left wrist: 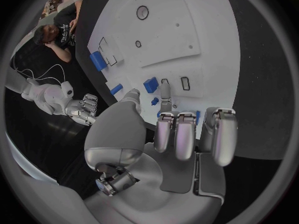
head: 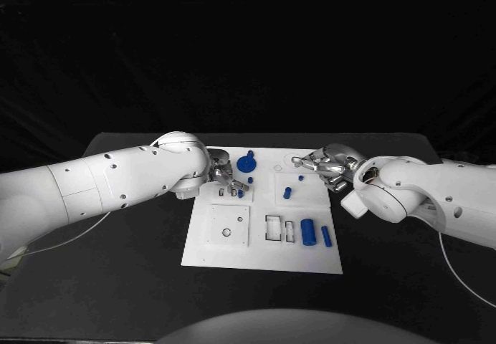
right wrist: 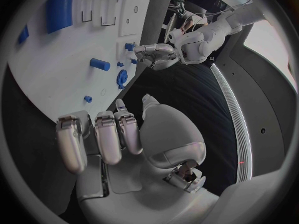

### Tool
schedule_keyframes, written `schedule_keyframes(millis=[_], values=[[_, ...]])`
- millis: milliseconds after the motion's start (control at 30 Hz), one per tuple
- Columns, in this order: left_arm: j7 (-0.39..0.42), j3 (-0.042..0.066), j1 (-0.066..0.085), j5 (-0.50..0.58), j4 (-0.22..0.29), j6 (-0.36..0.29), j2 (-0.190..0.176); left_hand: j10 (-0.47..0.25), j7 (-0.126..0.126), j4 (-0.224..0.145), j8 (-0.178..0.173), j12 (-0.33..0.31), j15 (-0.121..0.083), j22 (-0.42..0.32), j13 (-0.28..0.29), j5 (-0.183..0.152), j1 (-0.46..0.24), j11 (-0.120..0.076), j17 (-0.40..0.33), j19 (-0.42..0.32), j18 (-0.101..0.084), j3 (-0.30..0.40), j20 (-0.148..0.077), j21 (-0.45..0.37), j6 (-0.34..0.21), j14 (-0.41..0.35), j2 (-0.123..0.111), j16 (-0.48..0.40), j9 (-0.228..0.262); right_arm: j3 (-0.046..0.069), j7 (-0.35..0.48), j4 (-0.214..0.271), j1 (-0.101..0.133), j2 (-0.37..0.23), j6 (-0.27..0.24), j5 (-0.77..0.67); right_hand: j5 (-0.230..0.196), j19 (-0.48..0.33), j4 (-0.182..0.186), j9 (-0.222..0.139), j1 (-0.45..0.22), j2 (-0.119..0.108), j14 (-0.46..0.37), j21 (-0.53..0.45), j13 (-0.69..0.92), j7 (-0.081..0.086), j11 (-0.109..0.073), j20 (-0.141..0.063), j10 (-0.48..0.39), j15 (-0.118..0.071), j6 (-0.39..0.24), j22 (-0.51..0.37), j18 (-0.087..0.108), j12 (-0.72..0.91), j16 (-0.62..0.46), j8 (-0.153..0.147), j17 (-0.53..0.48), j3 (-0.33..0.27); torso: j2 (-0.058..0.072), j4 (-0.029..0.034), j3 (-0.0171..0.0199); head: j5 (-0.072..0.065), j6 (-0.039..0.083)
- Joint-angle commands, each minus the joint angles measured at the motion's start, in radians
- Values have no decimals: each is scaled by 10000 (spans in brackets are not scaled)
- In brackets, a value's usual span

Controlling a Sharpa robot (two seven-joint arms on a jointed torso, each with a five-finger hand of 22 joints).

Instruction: Assemble the parts on the task board

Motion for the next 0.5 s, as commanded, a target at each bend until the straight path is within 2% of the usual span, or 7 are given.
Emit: schedule_keyframes(millis=[33,167,500], values=[[-100,15,19,22,-71,330,98,1040,-1,-20,-19,25,-59,2634,2630,-51,-6,-56,2628,1052,-76,17,-42,24,-65,1057,82,26,21,-1,-93,-6,-7,6,99,-101,70,1047,-4,-5,146,23,1024,45,2623,256,67,52,1031,68,-70,2634,-66,27,41,63,2632,-52,4,16,-4,-46,-29],[-76,19,19,32,-174,419,194,1040,-2,-30,-28,25,-58,2634,2630,-69,26,-57,2628,1052,-76,30,-43,24,-73,1057,128,26,51,-1,-137,-6,-9,24,100,-149,-75,1047,-164,2,579,-60,1024,45,2623,261,73,65,1031,75,-109,2634,-66,27,41,144,2632,-57,1,0,-2,-47,-44],[-127,13,18,-8,-287,680,372,1040,-10,-45,-75,25,-62,2634,2630,-97,253,-62,2628,1052,-76,87,-46,24,-123,1057,305,26,185,-1,-50,-15,-26,104,23,-178,-83,1047,-149,4,595,-53,1024,45,2623,264,76,66,1031,77,-110,2634,-66,27,41,157,2632,-67,4,11,4,-119,-94]])
